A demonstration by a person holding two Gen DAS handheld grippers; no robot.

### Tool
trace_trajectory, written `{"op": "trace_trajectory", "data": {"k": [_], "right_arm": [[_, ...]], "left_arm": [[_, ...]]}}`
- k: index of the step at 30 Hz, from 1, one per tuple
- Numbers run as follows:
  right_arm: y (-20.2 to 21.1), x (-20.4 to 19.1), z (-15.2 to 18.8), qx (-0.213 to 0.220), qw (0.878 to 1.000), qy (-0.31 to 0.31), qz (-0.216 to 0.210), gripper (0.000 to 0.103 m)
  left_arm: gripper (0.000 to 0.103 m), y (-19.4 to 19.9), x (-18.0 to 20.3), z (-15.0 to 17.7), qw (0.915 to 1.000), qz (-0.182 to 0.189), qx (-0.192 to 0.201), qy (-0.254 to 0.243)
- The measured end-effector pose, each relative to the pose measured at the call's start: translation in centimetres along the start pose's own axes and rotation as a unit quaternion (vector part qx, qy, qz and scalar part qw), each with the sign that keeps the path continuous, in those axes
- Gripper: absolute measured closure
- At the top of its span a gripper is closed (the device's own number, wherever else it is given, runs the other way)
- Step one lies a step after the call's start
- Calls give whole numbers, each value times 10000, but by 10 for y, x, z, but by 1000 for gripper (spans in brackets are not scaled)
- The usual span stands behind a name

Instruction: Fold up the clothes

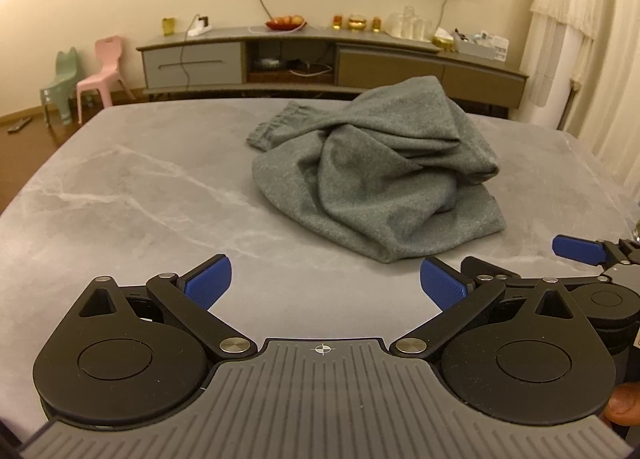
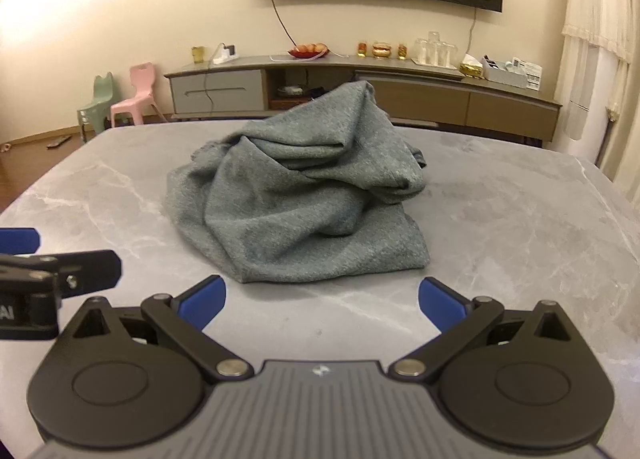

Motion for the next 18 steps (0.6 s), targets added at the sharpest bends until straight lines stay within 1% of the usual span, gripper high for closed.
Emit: {"op": "trace_trajectory", "data": {"k": [4, 8, 10, 12, 16, 18], "right_arm": [[4, 0, -1, 134, 9999, -7, 16, 0], [4, 2, 1, 279, 9992, -55, 294, 0], [5, 3, 3, 440, 9977, -92, 498, 0], [5, 5, 3, 457, 9973, -95, 559, 0], [3, 7, 2, 347, 9985, -104, 416, 0], [3, 5, 3, 307, 9988, -73, 368, 0]], "left_arm": [[7, 5, 2, -2, 9999, 110, -16, -19], [7, 8, 7, -3, 9998, -8, -42, -219], [7, 8, 9, -3, 9995, -76, -28, -295], [7, 7, 8, -3, 9995, -126, -50, -300], [7, 1, 4, -1, 9994, -36, -261, -215], [7, 0, 2, 0, 9994, 42, -294, -175]]}}
Point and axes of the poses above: each gripper's, at about its wrist camera, not at the fingertips, and y roughly against the way its jaws point, x to its right, z to its underside, the point moved 5 cm from there along -y, roughly the way its jaws point, and after that the axes turned 13 degrees about -x, right-handed, at the moved point
